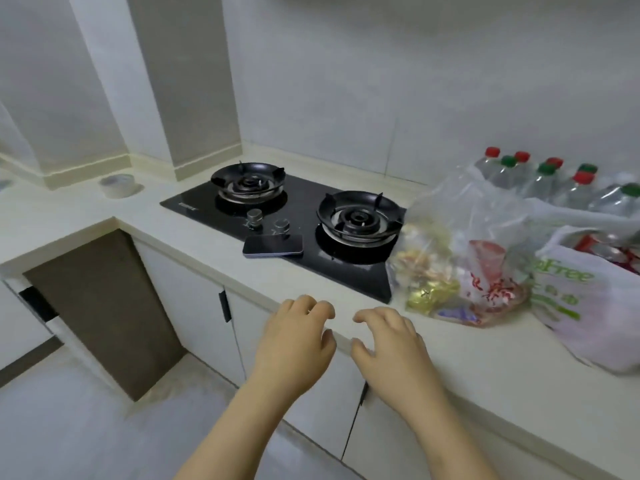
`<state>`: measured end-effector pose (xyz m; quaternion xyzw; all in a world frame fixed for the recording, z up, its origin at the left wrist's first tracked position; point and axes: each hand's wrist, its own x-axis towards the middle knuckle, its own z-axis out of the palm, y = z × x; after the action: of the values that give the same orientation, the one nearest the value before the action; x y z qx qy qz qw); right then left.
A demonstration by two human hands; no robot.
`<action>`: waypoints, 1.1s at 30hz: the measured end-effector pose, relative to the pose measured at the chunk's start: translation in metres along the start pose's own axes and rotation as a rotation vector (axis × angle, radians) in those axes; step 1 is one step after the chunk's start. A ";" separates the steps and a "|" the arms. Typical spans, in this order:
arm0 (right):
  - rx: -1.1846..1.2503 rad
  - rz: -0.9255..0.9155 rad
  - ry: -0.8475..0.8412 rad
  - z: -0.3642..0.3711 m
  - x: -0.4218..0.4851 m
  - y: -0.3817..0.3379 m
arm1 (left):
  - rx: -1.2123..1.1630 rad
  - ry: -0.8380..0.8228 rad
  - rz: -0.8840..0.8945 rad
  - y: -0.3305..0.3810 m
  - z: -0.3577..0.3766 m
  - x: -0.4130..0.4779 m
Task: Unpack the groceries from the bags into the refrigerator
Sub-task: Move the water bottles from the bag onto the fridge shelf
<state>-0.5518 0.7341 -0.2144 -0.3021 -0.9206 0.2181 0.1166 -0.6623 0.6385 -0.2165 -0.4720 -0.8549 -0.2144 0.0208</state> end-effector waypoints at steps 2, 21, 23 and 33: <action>0.000 0.044 0.035 -0.006 0.019 0.007 | -0.006 -0.012 0.052 0.002 0.004 0.030; -0.038 0.405 0.394 -0.105 0.094 0.108 | -0.181 0.109 0.540 0.115 0.038 0.208; -0.047 0.396 0.419 -0.119 0.099 0.125 | -0.196 0.159 0.573 0.135 0.040 0.223; -0.059 0.354 0.448 -0.184 0.133 0.205 | -0.220 0.233 0.589 0.220 0.072 0.290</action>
<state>-0.4894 1.0236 -0.1389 -0.5021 -0.8109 0.1359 0.2680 -0.6310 0.9994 -0.1368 -0.6705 -0.6453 -0.3429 0.1282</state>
